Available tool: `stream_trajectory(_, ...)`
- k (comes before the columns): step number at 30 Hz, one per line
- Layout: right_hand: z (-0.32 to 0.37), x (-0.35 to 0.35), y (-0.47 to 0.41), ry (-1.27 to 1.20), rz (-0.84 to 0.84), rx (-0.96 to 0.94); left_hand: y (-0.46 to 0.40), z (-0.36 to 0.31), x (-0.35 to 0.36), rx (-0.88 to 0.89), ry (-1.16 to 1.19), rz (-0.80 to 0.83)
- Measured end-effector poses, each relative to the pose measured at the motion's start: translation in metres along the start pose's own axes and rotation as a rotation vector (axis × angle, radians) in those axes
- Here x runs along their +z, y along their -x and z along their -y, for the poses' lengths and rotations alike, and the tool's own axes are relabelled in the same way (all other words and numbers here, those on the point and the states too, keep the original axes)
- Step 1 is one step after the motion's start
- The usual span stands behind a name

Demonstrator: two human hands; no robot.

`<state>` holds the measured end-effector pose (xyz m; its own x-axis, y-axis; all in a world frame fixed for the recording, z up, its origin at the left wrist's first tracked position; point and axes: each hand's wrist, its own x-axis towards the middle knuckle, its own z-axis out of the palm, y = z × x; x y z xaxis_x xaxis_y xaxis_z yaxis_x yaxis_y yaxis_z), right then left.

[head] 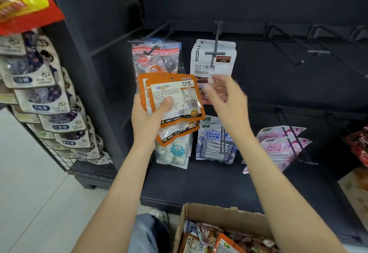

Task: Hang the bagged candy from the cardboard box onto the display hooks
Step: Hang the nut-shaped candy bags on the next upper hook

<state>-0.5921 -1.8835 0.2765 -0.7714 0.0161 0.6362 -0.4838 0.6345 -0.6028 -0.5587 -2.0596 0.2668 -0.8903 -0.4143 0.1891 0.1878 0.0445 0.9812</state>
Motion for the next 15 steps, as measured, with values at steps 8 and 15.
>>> stream_trajectory(8, 0.019, 0.009, 0.048, 0.027, 0.222, -0.028, 0.019, 0.005, 0.036, 0.203, -0.160, 0.038)
stream_trajectory(15, 0.037, 0.002, 0.045, -0.306, 0.248, 0.197, 0.034, 0.003, 0.048, 0.415, -0.223, 0.053)
